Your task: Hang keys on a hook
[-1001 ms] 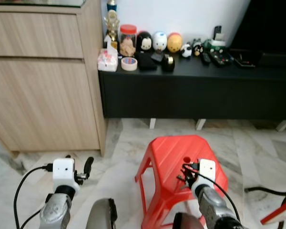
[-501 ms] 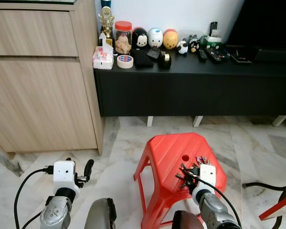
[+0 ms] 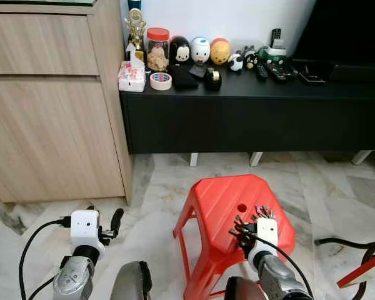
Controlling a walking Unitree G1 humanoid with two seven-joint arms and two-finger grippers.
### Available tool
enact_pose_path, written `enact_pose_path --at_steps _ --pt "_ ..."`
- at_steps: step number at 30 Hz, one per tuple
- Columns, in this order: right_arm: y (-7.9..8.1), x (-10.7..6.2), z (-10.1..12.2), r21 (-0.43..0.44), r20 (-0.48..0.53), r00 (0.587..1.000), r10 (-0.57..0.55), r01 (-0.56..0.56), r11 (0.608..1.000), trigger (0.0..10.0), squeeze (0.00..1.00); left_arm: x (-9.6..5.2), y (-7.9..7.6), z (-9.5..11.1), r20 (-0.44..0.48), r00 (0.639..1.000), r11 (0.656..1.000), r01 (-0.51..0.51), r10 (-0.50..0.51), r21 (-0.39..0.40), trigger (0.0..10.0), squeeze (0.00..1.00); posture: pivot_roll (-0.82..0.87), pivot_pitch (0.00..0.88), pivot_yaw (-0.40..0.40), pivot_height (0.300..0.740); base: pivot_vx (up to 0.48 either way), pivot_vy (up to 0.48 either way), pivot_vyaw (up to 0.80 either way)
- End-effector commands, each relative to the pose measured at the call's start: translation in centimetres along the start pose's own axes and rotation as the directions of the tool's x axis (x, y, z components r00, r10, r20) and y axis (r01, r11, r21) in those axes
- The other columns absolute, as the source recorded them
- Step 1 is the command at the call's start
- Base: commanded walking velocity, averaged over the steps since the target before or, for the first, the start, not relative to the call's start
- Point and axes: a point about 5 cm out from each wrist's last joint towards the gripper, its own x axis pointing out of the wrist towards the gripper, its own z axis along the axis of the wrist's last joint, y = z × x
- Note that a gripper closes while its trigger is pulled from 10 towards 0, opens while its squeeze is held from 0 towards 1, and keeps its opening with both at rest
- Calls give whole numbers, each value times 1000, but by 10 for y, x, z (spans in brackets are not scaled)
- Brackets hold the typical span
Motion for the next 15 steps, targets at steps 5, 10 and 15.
enact_pose_path --at_steps 5,10,15 --pt "-5 0 1 -16 -16 1000 -15 14 1000 314 0 1 -1 0 3 1000 1000 9 -9 18 10000 0 121 0 -109 593 0 0 0" --pt "-6 0 0 -17 -20 1000 -16 16 1000 588 0 1 -1 0 3 1000 1000 8 -8 20 10000 0 125 0 -112 593 0 0 0" --pt "-7 0 -1 -18 -23 1000 -18 18 1000 0 0 -1 -1 0 5 1000 1000 6 -6 22 10000 0 126 0 -114 593 0 0 0"
